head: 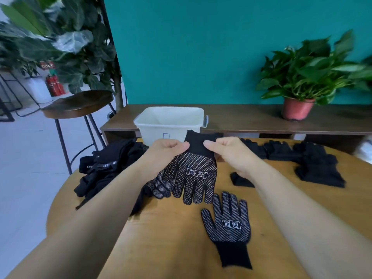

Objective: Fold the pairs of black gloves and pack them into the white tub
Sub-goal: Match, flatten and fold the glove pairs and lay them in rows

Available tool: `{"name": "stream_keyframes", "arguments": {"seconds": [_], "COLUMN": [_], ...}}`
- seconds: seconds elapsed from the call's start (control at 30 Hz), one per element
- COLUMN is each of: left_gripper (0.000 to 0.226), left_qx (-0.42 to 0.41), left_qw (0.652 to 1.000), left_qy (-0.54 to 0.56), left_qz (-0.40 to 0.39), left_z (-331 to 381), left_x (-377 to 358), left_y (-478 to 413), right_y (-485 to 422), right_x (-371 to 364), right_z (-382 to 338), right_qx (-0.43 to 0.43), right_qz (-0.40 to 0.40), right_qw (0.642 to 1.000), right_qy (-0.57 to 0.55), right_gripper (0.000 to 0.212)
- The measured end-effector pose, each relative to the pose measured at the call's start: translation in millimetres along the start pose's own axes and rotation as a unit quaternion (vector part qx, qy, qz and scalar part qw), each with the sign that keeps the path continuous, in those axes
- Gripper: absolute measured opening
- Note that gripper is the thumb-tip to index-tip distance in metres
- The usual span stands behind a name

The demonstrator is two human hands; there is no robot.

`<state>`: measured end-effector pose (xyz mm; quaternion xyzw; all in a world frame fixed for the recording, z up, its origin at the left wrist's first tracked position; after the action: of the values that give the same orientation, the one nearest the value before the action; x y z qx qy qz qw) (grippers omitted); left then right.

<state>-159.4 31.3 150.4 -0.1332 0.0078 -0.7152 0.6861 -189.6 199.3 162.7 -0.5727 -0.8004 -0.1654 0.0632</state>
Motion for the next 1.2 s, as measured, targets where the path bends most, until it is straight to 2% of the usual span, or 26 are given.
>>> {"name": "stream_keyframes", "arguments": {"seconds": [0.1, 0.2, 0.27, 0.43, 0.57, 0.67, 0.83, 1.03, 1.2], "left_gripper": [0.032, 0.029, 0.029, 0.044, 0.047, 0.011, 0.019, 0.015, 0.006], "left_qx": [0.013, 0.013, 0.011, 0.006, 0.019, 0.012, 0.008, 0.005, 0.027], "left_qw": [0.999, 0.999, 0.999, 0.996, 0.992, 0.990, 0.986, 0.988, 0.986], "left_qy": [-0.018, -0.016, -0.029, -0.052, -0.074, -0.081, -0.121, -0.118, -0.124], "left_qz": [-0.035, -0.041, -0.038, -0.072, -0.099, -0.114, -0.112, -0.095, -0.110], "left_z": [-0.9, 1.3, -1.1, -3.7, -11.8, -17.6, -36.4, -47.8, -78.9], "left_x": [-17.7, -32.5, -37.8, -53.7, -69.6, -80.1, -86.2, -86.9, -92.7], "left_y": [12.7, 19.0, 17.7, 11.4, -5.5, -22.5, -55.0, -80.2, -60.1], "right_y": [17.4, 30.3, 35.9, 35.4, 22.5, 6.7, -27.6, -51.6, -43.8], "right_x": [8.9, 14.3, 22.7, 46.4, 60.9, 71.6, 85.4, 94.1, 76.9], "right_z": [15.5, 29.1, 32.6, 37.0, 45.9, 57.9, 77.7, 84.3, 118.8], "right_qx": [-0.043, -0.077, -0.081, -0.069, -0.064, -0.073, -0.093, -0.087, -0.117], "right_qz": [0.004, -0.008, -0.004, 0.028, 0.045, 0.058, 0.074, 0.083, 0.051], "right_qw": [0.998, 0.997, 0.996, 0.997, 0.997, 0.995, 0.993, 0.993, 0.992], "right_qy": [-0.055, -0.006, 0.025, -0.008, -0.012, -0.020, -0.012, -0.012, 0.022], "right_gripper": [0.025, 0.027, 0.027, 0.019, 0.026, 0.036, 0.042, 0.042, 0.044]}}
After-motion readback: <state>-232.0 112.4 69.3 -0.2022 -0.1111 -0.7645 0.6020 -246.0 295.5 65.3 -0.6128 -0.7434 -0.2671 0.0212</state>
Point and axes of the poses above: each hand's wrist, its own y-axis away from the middle knuckle, its own x-axis out of the back of the hand, z = x × y, the point moved 9 cm from there along -y, towards the middle knuckle, and after that the axes turned 13 degrees about -x, right-handed, at the moved point
